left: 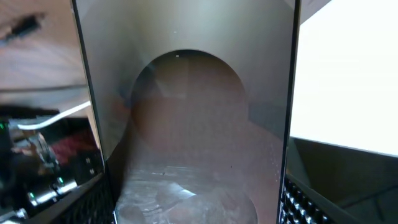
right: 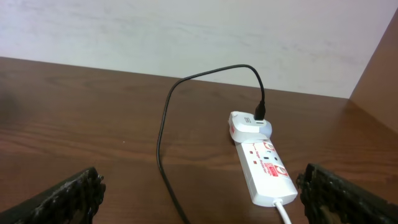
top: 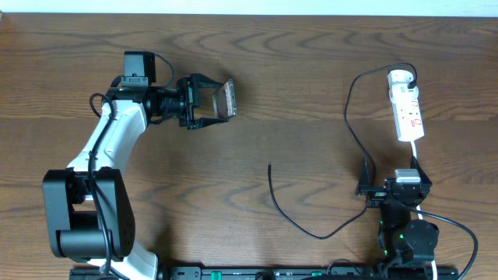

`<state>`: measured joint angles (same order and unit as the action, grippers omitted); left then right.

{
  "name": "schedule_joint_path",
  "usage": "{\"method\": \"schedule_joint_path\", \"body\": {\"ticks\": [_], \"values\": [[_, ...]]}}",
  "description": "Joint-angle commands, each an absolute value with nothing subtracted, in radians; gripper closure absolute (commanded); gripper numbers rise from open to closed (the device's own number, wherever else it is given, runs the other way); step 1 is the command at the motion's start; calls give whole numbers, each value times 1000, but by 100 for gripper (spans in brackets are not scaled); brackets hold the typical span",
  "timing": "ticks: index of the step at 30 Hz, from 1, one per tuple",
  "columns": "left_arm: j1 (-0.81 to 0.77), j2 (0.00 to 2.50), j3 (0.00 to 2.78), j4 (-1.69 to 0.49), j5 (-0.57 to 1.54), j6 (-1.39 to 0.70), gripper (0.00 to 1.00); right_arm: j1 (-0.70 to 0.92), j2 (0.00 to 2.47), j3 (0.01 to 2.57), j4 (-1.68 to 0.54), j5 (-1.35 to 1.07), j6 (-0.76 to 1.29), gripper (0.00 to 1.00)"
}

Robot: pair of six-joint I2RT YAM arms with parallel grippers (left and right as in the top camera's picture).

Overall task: Plug charger to phone and switch on socket
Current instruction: 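Lift the phone with the left gripper and rotate it upright toward center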

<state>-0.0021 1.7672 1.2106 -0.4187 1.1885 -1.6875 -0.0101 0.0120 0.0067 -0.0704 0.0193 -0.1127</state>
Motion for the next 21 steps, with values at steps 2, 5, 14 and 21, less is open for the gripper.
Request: {"method": "schedule_joint_path", "body": {"ticks": [2,5,14,21], "values": [[-3,1735,1242,-416,1265,-1749,92,-17,7,6,-74,27,-102,1],[-3,1735,1242,-416,1230,-1748,93,-17,7,6,-74,27,-102,1],[-4,1735,1242,-416,1141,-1749,93,-17,7,6,-74,27,-102,1],[-4,1735,1242,-417,1073,-1740,93,-17,7,6,-74,27,-102,1]]}}
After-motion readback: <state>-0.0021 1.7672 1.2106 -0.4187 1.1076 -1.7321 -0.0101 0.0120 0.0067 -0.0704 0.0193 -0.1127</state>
